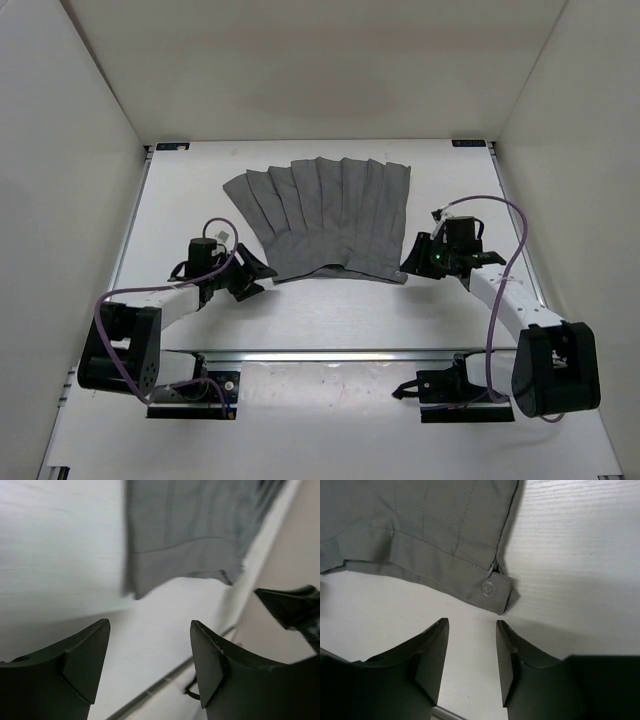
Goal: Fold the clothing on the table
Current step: Fold the skirt
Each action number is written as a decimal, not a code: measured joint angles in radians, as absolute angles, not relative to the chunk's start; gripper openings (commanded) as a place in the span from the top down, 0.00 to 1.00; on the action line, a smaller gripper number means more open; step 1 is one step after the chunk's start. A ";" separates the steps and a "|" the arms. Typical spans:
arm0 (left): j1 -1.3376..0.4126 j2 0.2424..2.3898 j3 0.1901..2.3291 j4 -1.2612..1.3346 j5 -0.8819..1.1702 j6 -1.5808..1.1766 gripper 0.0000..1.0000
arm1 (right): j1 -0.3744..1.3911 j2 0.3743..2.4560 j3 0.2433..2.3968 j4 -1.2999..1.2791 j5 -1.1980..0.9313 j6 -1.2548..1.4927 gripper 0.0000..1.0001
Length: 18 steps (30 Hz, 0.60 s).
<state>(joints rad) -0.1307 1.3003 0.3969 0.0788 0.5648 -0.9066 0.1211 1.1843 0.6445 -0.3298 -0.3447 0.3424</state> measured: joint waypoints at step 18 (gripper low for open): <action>-0.250 1.525 0.495 0.171 0.376 -0.888 0.98 | 0.111 1.416 0.595 -0.114 -0.357 0.453 0.87</action>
